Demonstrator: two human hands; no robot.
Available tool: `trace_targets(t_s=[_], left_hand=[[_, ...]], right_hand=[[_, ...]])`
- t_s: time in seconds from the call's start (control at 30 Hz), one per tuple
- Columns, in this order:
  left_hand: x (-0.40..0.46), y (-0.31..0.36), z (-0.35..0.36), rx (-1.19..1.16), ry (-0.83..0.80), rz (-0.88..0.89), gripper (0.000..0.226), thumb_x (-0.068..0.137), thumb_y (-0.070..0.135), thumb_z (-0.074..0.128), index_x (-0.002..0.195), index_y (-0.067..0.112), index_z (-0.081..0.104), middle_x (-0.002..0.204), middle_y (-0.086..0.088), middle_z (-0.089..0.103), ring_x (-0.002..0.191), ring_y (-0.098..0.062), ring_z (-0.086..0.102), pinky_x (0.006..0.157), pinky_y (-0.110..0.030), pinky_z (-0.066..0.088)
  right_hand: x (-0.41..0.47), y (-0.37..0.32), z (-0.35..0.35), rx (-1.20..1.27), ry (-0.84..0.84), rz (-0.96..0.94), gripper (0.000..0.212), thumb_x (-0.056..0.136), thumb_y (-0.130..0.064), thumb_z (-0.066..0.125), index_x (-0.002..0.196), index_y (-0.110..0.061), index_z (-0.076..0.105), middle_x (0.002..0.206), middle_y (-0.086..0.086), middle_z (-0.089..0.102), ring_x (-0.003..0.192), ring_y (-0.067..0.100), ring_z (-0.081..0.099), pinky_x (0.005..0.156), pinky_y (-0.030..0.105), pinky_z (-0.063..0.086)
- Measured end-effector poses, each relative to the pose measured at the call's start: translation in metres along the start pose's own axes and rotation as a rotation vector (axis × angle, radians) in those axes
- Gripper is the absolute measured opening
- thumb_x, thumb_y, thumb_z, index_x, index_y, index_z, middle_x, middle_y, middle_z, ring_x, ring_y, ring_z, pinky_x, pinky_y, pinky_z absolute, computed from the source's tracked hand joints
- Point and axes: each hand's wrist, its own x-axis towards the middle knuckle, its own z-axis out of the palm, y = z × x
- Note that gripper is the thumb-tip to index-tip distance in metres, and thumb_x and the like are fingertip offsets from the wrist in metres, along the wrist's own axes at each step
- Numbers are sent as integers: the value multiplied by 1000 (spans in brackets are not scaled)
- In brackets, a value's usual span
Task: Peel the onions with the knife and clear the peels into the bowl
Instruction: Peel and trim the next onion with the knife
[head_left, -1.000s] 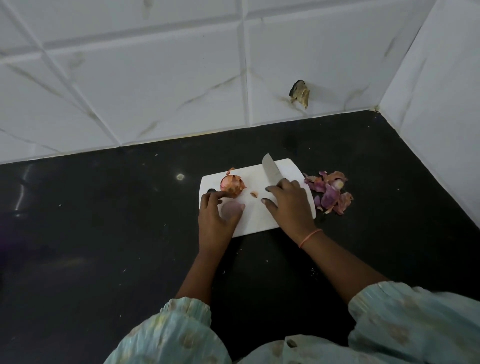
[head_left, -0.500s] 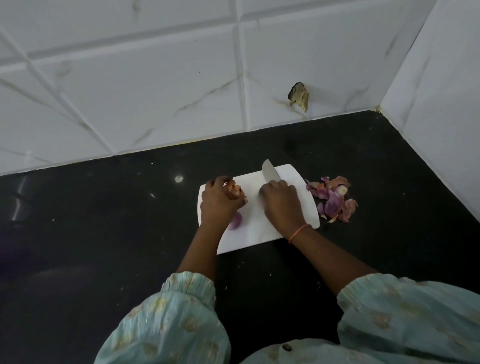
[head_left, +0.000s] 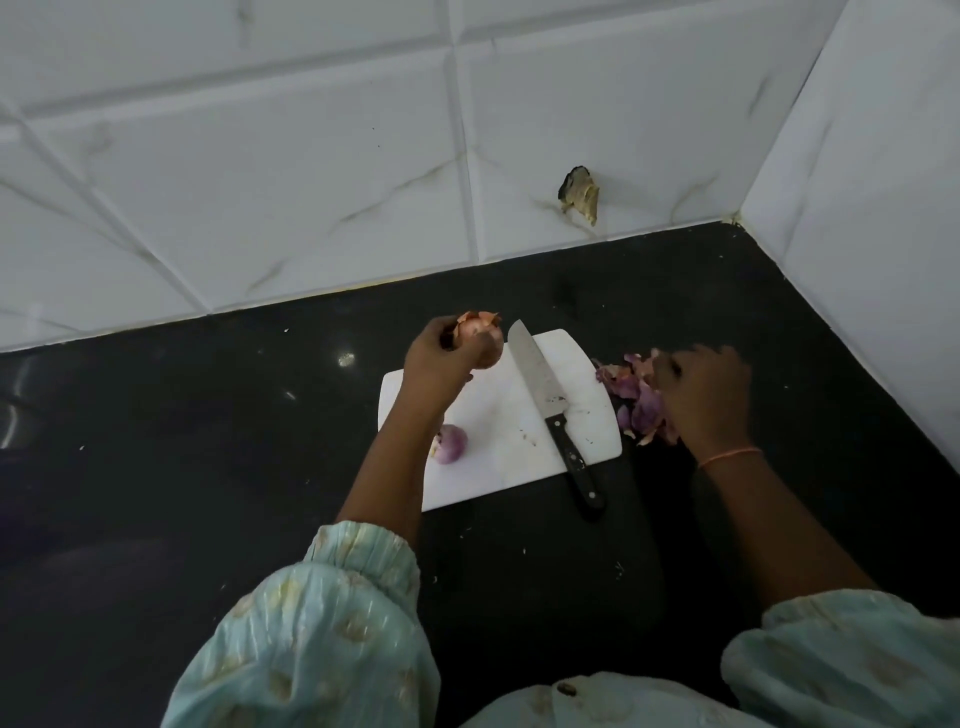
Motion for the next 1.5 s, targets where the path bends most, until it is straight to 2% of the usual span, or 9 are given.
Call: trace_targets(t_s=[0.13,0.3,0.43,0.67,0.8,0.97,1.33,1.43,1.5], left_hand=[[-12,-6,6,65,113,101,47,85,22,76,129,20,58,111,7,62,95,-6,61,71,-11,47],[-27,-44,12,99,267,169,48,80,25,82,122,26,59,115,11,61,102,-8,60,84,-20,51],[-31,-68,19,195,267,214,49,89,27,73,132,27,51,133,4,53,110,-10,56,86,-15,48],[-34,-80,19,256,397,291,48,94,24,66,137,21,45,134,-4,45,114,-18,52,93,-41,53],[-38,-83,25,323,407,308,49,94,27,64,139,25,43,137,-1,44,119,-20,52,95,-42,52],[-34,-86,24,319,404,296,48,94,28,65,138,22,46,135,-4,46,116,-23,54,94,-46,51],[-30,-63,15,332,379,264,46,90,22,71,130,24,49,135,-1,48,112,-23,59,97,-44,51],[-33,-42,26,125,216,371,52,91,11,68,137,18,44,134,-1,47,111,-12,55,91,-25,51],[-36,-29,40,-120,42,201,49,97,15,59,140,21,36,130,3,51,108,-10,57,85,-25,53]], right_hand=[[-15,-21,-4,250,-98,31,4,93,-15,61,96,-16,62,88,4,66,75,17,63,71,22,53],[-64,-64,26,96,-392,-152,46,89,-42,66,125,-18,50,114,1,56,100,16,55,87,28,48],[-80,-67,47,-174,-391,-256,39,99,-23,46,137,-12,39,124,12,50,103,24,56,80,35,51],[-110,-83,33,434,-421,-220,43,100,-11,47,142,-8,41,126,10,55,113,19,55,93,22,42],[-135,-89,45,355,-560,-260,52,102,-15,43,152,-17,30,126,10,52,107,21,56,93,32,48],[-127,-55,35,55,-450,-217,60,102,-10,37,157,-18,14,131,12,42,78,25,58,67,35,48],[-95,-1,1,100,-119,-15,56,99,-11,47,150,-25,28,150,19,30,101,36,63,76,44,57],[-96,-13,4,169,-98,-37,54,100,-16,47,149,-27,28,148,16,32,100,35,63,75,46,58],[-97,-24,7,84,-152,-130,55,99,-18,47,150,-29,28,145,13,33,98,30,63,73,43,58]])
